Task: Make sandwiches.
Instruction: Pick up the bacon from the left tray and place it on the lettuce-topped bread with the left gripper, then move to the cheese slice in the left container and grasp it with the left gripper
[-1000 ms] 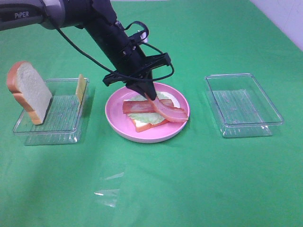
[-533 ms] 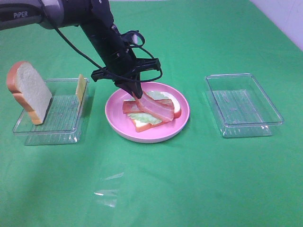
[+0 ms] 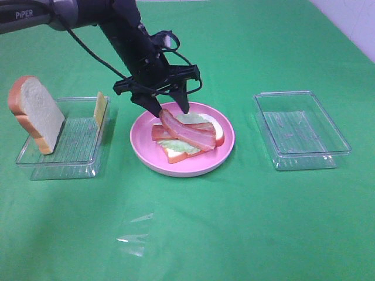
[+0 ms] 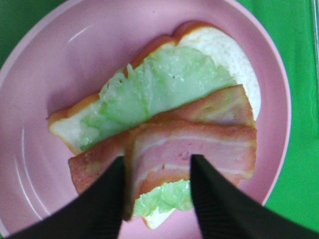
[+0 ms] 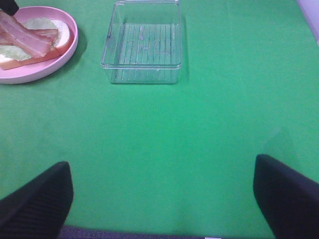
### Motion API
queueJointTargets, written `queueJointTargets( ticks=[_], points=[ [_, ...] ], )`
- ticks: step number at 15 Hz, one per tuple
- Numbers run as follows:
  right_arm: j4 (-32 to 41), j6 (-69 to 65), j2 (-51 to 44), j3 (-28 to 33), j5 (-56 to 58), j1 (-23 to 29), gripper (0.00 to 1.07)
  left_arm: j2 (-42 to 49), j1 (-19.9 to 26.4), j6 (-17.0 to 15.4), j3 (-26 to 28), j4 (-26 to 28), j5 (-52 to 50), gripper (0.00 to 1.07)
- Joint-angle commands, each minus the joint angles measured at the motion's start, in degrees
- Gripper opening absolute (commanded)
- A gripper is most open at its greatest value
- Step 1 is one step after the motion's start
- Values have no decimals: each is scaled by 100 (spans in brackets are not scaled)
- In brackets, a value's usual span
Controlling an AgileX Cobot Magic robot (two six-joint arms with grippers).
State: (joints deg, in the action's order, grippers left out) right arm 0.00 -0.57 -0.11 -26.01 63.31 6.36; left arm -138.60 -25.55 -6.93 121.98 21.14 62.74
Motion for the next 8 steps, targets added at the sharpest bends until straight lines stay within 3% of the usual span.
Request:
queueJointTargets(
  ticks=[1,3,6,8],
  points=[
    [0,57,-160,23,-23,-29,96,-11,-17,-74,584,-11,229,101],
    [0,57,-160,23,-23,-29,96,-11,-17,-74,1117,-63,453,101],
    [0,57,-160,23,-23,-29,96,-11,-17,-367,1736,-350,1003,101],
    [0,57,-160,23,-23,-29,96,160,-17,-607,2149,-905,1278,101]
  ],
)
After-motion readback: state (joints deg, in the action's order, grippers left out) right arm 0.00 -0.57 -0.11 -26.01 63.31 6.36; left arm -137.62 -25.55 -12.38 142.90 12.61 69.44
